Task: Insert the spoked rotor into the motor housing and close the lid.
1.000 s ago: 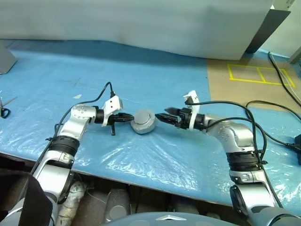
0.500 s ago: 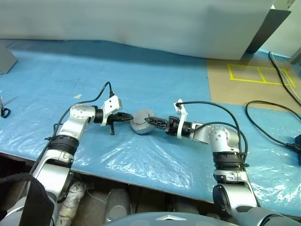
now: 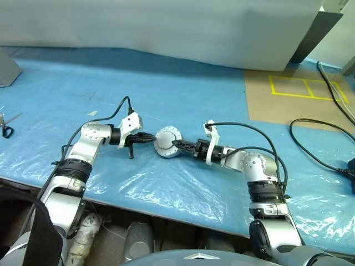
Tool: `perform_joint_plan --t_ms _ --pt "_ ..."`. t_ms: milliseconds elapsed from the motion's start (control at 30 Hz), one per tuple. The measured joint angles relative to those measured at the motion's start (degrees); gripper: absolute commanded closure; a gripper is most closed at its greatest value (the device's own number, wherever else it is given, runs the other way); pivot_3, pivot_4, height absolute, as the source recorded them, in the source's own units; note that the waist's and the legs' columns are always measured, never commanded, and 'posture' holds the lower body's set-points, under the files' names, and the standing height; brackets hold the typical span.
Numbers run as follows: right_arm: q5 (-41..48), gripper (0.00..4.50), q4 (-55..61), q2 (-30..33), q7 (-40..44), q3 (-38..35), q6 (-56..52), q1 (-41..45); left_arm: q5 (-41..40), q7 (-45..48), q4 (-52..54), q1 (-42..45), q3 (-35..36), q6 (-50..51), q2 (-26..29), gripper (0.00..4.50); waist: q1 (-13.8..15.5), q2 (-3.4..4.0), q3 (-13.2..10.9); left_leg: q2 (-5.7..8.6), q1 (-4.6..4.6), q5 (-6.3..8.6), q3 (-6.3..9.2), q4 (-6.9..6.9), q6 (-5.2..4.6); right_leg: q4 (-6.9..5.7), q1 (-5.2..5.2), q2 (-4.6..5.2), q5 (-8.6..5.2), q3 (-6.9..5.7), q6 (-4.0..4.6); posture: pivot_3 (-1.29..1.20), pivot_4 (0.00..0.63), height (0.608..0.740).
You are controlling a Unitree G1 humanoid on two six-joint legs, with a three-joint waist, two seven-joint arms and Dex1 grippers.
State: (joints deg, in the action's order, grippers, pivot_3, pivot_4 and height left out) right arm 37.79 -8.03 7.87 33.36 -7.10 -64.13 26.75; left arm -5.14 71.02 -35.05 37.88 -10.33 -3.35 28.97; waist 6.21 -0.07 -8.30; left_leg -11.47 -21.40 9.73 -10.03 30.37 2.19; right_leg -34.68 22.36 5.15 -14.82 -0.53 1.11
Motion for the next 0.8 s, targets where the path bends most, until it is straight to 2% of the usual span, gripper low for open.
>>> perform_joint_plan --t_ms 367,467,567,667,800 --pt "2.42 2.04 -0.14 -1.99 -1.86 -3.17 -2.76 -0.04 -2.13 0.33 0.21 0.02 2.59 2.94 -1.05 4.5 -0.02 0.0 -0.01 -0.02 -0.3 0.0 0.0 0.04 0.0 -0.03 0.26 -0.03 0.12 -0.07 -0.19 0.0 0.15 0.74" --pt "3.73 2.04 -0.74 -3.31 -3.09 -5.26 -3.57 0.8 -7.12 -0.44 1.74 0.64 5.9 9.43 -2.96 4.5 -0.3 -0.1 -0.21 0.01 -0.96 -0.01 0.07 0.39 0.0 -0.25 0.81 -0.18 0.17 -0.16 -0.17 0.0 0.15 0.74" --pt "5.05 2.12 -2.18 -3.89 -3.45 -6.45 -3.93 1.56 -14.87 -3.69 3.24 6.57 12.62 19.63 -2.99 4.5 -0.41 -0.31 -0.47 -0.47 -1.83 -0.03 0.46 0.95 0.0 -0.32 1.25 -0.71 0.33 -0.56 0.08 0.0 0.15 0.74" --pt "5.32 2.12 -2.57 -4.35 -3.55 -6.67 -4.06 1.51 -22.58 -5.25 7.27 11.35 19.8 29.25 0.3 4.5 -0.85 -0.18 -0.53 -0.44 -1.74 -0.01 0.51 0.85 0.03 -0.28 1.27 -0.78 0.34 -0.54 0.1 0.0 0.15 0.74" --pt "5.64 2.12 -2.66 -4.51 -3.82 -7.84 -4.01 1.34 -28.73 -4.21 11.78 7.3 23.74 39.24 5.22 4.5 -0.92 -0.08 -0.52 -0.44 -1.71 0.05 0.52 0.8 0.13 -0.18 1.26 -0.81 0.33 -0.55 0.1 0.0 0.15 0.74"
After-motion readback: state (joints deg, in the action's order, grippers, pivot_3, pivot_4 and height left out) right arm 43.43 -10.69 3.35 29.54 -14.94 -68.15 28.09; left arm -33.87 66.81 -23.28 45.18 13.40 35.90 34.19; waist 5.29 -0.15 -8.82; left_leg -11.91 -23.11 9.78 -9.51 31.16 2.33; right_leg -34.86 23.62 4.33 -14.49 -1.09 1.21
